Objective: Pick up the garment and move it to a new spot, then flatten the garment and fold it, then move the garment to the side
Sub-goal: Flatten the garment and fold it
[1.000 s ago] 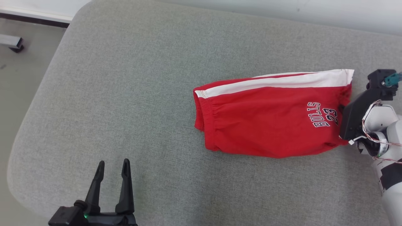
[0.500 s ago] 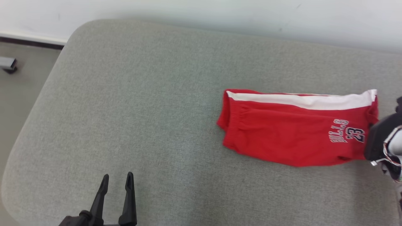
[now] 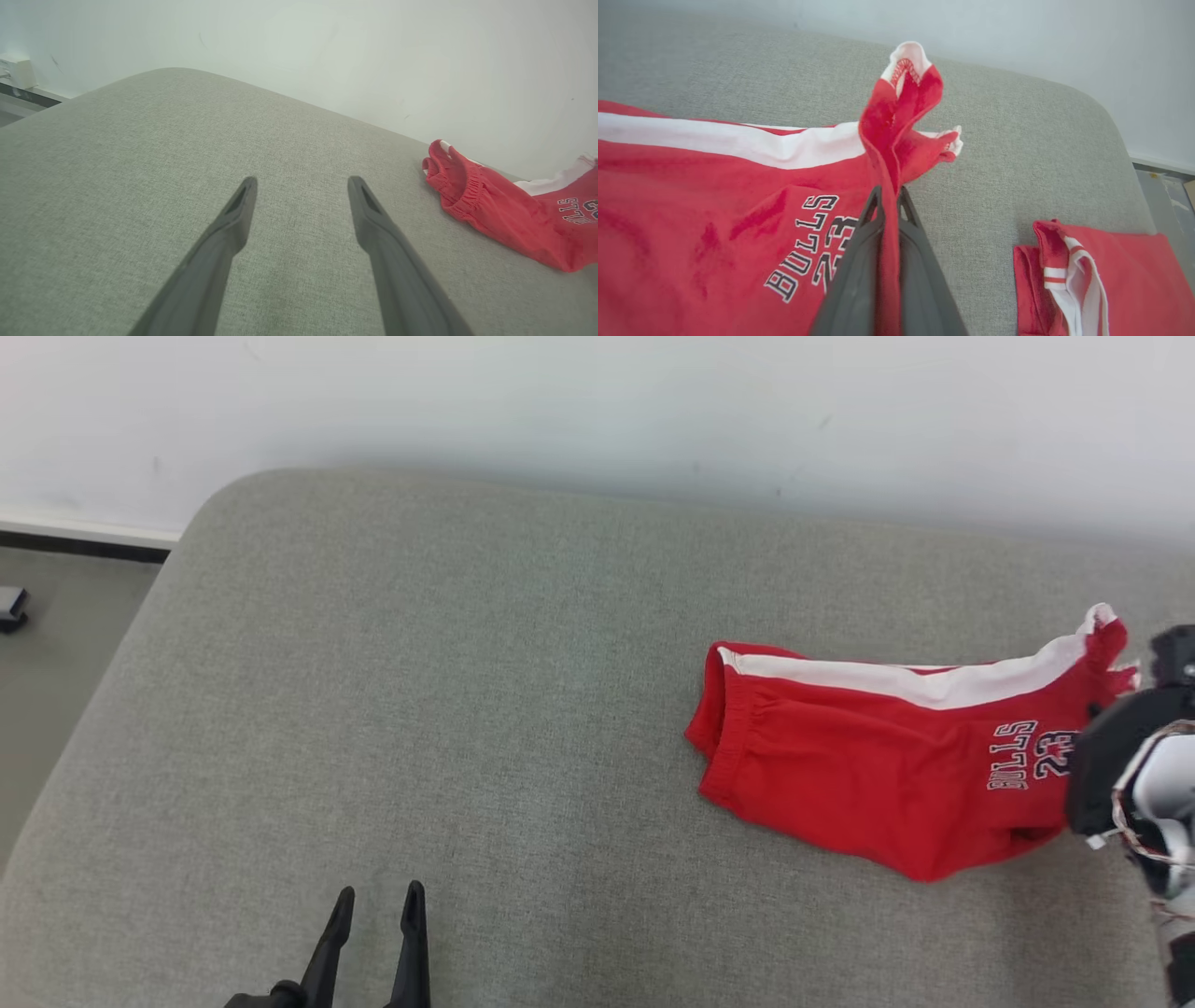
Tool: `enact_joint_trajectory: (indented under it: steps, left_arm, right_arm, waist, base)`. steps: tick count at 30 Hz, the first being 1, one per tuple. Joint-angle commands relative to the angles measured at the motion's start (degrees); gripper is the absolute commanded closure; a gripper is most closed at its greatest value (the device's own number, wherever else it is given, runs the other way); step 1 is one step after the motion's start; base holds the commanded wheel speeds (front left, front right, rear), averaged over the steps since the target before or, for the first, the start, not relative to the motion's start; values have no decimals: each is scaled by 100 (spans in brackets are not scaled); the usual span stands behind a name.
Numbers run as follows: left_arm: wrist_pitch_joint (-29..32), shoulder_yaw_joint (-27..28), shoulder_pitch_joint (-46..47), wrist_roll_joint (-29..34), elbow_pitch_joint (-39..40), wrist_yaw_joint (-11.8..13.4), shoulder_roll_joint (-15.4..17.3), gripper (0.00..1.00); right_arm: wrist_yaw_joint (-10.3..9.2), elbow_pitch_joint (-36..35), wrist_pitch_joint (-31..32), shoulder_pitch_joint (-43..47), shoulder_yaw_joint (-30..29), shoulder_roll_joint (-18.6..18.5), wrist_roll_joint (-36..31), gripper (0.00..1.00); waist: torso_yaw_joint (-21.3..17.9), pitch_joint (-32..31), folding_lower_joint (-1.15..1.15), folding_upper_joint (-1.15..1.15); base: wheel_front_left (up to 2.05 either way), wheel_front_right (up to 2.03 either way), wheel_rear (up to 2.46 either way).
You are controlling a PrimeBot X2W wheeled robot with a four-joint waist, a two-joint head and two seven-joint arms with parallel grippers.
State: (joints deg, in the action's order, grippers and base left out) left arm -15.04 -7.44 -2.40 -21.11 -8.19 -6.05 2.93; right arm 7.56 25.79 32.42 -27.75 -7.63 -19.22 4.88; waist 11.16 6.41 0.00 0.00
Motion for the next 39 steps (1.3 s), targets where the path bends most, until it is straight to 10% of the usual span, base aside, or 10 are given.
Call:
enact_joint_trajectory:
  steps: [1, 12, 34, 35, 36, 39]
  left_arm:
    - [-16, -28, 27, -17, -35, 19, -6, 0]
    - [-16, -224, -10, -170, -187, 93, -5, 0]
    - [-16, -406, 171, -346, -248, 115, -6, 0]
    - [-16, -396, 170, -339, -251, 115, -6, 0]
    - [-16, -377, 146, -321, -249, 124, -6, 0]
    - [-16, -347, 73, -275, -245, 111, -5, 0]
  right_arm:
    - [-18, -103, 39, 65, 106, 44, 46, 100]
    - [-17, -270, 425, -121, 1380, 426, 449, 100]
    - [-17, 1454, -9, -1252, 2159, 1063, 648, 100]
    - [-17, 1504, -26, -1263, 2212, 1072, 693, 62]
    - [-17, 1550, -56, -1287, 2265, 1124, 849, 0]
    - [-17, 1478, -210, -1333, 2341, 1183, 1175, 0]
  waist:
    - [-22, -162, 0, 0]
    - [150, -496, 0, 0]
    - [840, 32, 0, 0]
    - [832, 16, 0, 0]
    - [795, -20, 0, 0]
    - [713, -95, 0, 0]
  base:
    - [0, 0, 0]
    - [0, 0, 0]
    - [0, 0, 0]
    - [0, 0, 0]
    - [0, 0, 0]
    - [0, 0, 0]
